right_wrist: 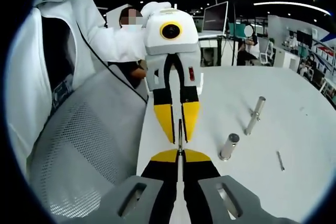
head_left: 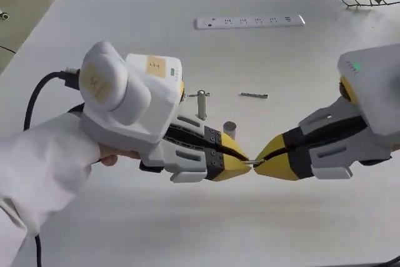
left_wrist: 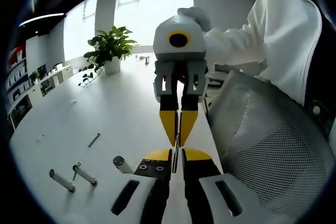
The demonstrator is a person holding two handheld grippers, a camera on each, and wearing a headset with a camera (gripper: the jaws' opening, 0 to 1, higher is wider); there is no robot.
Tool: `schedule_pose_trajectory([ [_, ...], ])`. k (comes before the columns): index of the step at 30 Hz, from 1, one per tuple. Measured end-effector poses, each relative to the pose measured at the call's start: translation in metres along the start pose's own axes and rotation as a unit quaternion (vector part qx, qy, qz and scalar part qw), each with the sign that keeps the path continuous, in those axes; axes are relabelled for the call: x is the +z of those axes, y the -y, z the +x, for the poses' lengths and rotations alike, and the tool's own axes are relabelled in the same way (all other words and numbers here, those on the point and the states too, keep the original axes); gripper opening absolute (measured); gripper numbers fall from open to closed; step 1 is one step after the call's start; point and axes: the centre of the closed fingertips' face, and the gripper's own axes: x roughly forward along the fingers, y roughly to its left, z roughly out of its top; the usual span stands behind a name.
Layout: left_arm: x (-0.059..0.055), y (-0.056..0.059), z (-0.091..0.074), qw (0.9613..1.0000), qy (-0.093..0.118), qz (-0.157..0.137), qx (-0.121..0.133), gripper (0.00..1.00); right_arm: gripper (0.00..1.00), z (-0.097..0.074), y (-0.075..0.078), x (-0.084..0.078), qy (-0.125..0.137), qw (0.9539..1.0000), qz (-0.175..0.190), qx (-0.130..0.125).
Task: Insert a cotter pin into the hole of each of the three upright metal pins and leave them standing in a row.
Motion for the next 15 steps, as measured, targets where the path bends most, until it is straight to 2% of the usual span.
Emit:
schedule_pose_trajectory([
  [2,-0.002,-0.011,-0.001,0.9996,0.002,0.003,0.027,0.26,0.00,-0.003,0.007,-0.003,-0.004,0.9999,0.003,-0.009],
  [3,-0.003,-0.020,-0.002,0.9988,0.007,-0.002,0.048,0.34,0.00,-0.005,0.016,-0.007,-0.011,0.9996,0.007,-0.026],
  [5,-0.006,-0.034,-0.004,0.9966,0.017,-0.020,0.078,0.40,0.00,-0.008,0.024,-0.012,-0.021,0.9989,0.013,-0.039],
  [7,-0.007,-0.045,-0.005,0.9938,0.033,-0.031,0.102,0.39,0.00,-0.010,0.032,-0.015,-0.029,0.9981,0.014,-0.052],
  [9,-0.014,-0.053,-0.004,0.9920,0.030,-0.040,0.116,0.38,0.00,-0.012,0.044,-0.021,-0.039,0.9958,0.026,-0.078],
  [12,-0.025,-0.064,0.000,0.9893,0.018,-0.045,0.137,0.38,0.00,-0.012,0.057,-0.026,-0.048,0.9936,0.035,-0.096],
  [15,-0.030,-0.072,0.005,0.9872,0.025,-0.062,0.145,0.37,0.00,-0.011,0.065,-0.030,-0.057,0.9917,0.041,-0.108],
])
